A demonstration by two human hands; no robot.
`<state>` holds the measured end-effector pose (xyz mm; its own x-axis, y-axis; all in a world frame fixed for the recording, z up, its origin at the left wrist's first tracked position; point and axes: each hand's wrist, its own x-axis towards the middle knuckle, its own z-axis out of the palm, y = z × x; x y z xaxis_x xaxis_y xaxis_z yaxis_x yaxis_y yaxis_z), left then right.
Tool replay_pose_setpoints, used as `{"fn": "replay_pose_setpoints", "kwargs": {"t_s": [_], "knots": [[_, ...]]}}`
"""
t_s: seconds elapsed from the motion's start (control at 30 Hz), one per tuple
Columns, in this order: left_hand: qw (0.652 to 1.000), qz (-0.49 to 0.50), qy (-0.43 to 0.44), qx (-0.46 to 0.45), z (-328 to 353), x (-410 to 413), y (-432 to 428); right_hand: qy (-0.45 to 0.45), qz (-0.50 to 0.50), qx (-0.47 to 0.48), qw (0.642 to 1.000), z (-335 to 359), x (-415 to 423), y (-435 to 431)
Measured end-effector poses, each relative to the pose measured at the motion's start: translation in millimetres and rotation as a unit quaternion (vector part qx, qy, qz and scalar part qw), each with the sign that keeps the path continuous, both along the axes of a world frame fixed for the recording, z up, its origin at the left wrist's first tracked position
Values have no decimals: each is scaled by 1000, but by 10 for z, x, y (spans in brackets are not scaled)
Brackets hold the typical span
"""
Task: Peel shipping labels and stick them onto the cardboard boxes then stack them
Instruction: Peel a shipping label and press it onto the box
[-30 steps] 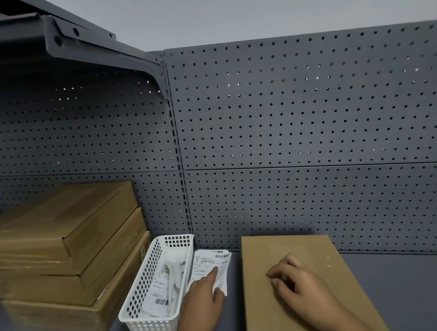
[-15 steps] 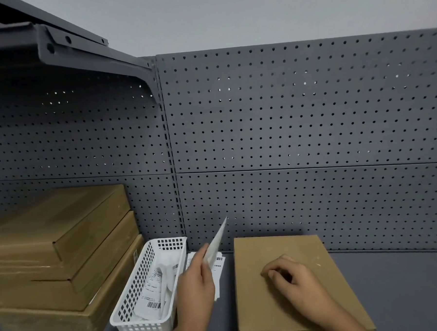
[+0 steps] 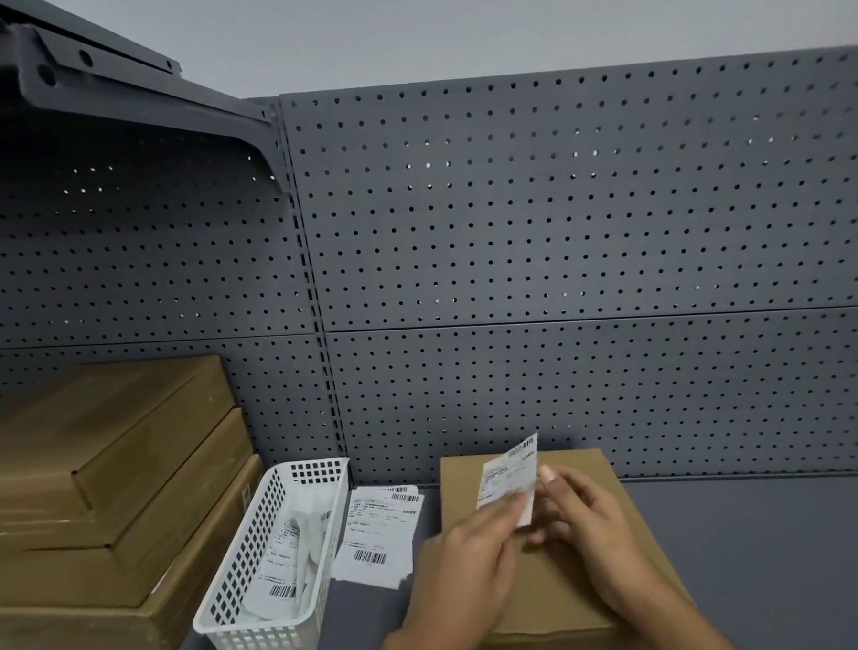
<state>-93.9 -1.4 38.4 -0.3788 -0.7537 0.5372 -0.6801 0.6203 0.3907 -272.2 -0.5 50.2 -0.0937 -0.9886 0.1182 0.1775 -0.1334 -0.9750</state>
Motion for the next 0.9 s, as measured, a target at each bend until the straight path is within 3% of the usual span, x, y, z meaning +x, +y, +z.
{"fn": "replay_pose_setpoints", "kwargs": {"t_s": [0.1,0.23,0.3,0.43,0.63,0.73,0.83,0.9], "knots": [[996,-11,48,77,27,-55,73,-2,-14,-3,1000,-23,-23,5],[960,23,234,149,-17,-52,-14,-1,-47,-29,998,-58,-35,-32],[942,40,285,171,-59,-31,-83,-4,-56,-43,998,-50,-28,-38],[913,27,338,226,-1,-15,-121,4,-77,-67,995,-24,-13,-22],[915,25,344,209,68,-38,-80,47,-97,-59,992,-79,-48,-15],[910,18,356,209,43,-39,-74,51,-46,-44,997,5,-121,81],[879,15,410,244,41,-42,-72,54,59,-52,995,60,-232,173],[857,6,431,281,23,-52,-100,41,76,-48,995,66,-281,191]]}}
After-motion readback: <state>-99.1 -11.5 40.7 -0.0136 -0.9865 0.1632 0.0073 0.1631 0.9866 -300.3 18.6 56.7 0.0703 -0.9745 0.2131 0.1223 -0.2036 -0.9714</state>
